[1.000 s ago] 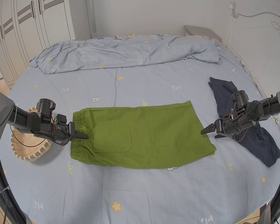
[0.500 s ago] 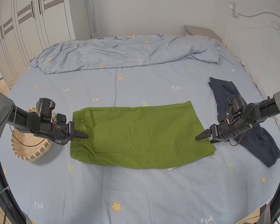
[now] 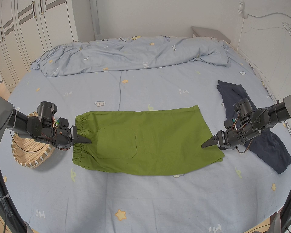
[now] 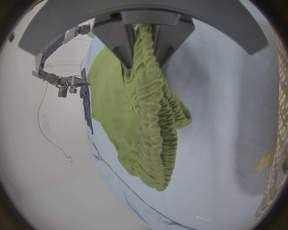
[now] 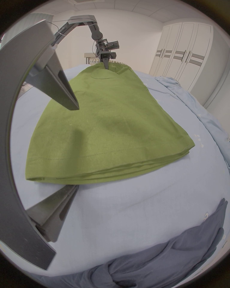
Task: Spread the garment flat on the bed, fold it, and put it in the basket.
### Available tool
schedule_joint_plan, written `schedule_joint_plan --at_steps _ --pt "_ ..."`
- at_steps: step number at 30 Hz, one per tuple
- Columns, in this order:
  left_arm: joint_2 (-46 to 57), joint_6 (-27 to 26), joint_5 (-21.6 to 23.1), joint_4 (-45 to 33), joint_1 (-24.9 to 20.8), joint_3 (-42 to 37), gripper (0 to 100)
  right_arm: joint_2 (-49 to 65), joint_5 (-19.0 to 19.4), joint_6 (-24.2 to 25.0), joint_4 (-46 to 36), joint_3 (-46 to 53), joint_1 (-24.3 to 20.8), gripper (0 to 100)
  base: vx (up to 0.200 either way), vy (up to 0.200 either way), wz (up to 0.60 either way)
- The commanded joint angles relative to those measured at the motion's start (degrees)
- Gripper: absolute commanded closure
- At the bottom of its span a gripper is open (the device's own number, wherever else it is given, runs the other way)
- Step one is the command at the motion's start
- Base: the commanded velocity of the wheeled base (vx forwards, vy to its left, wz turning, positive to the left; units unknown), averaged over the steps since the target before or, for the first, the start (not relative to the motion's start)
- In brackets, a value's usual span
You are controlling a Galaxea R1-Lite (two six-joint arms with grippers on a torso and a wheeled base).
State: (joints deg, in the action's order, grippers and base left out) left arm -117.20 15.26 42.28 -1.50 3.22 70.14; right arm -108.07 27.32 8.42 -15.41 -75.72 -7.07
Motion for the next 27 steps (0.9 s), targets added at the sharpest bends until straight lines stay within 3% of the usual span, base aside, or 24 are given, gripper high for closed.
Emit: schedule_joint_plan --at_steps 1,20,27 --pt "0.13 0.03 0.00 0.01 0.03 -0.01 100 -0.56 -0.07 0.01 0.12 -0.22 0.30 100 0.000 0.000 0.00" --pt "0.22 -0.23 -0.09 -0.52 0.12 -0.18 100 0.05 -0.16 0.01 -0.32 -0.75 2.32 100 0.000 0.000 0.00" --pt "3.65 -0.15 -0.09 -3.60 0.12 -1.59 100 4.45 -0.07 0.19 -10.69 0.31 3.47 100 0.000 0.000 0.00"
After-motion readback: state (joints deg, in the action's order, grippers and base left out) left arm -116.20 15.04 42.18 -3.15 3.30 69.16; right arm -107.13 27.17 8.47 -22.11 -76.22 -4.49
